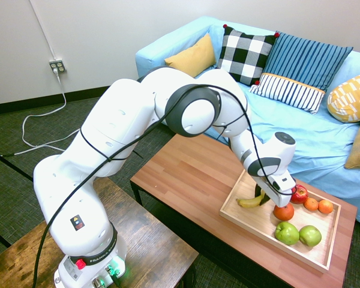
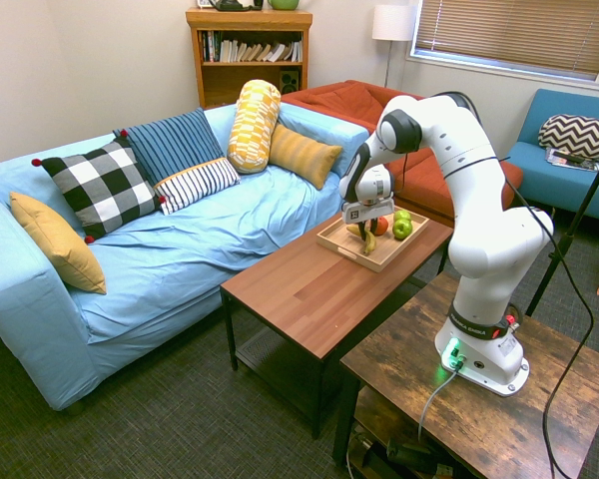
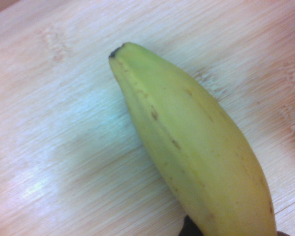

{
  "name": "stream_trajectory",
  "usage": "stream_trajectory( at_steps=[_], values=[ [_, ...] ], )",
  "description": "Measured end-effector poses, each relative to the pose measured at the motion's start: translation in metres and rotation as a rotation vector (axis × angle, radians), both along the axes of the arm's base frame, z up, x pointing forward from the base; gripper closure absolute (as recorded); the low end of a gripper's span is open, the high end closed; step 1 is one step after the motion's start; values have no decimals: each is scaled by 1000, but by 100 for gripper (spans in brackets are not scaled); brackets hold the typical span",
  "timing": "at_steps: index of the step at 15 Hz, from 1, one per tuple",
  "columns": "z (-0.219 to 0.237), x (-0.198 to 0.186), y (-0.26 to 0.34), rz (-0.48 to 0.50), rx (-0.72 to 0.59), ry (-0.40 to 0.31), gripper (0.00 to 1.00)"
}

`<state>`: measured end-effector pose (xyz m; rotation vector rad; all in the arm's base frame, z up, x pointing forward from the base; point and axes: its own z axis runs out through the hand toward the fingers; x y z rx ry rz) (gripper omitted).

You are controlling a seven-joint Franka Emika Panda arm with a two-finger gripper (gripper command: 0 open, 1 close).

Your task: Put banana in the tray

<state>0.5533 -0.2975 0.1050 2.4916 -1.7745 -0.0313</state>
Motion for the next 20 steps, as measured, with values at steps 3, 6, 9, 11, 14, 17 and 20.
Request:
stream_trajectory(
  at_steps=[3,6,9,11,14,17,20],
  values=[
    [-10,-5,-2,-10,12,4,0],
    [-10,-5,-2,-8,14,2,0],
    [-10,-4,-1,-1,13,-3,0],
    [-6,-1,1,6,7,-19,0],
    [14,-4,2,6,2,-45,0],
    [49,-14,0,-3,-6,-72,0],
    [81,-24,3,0,-20,-94,0]
  ],
)
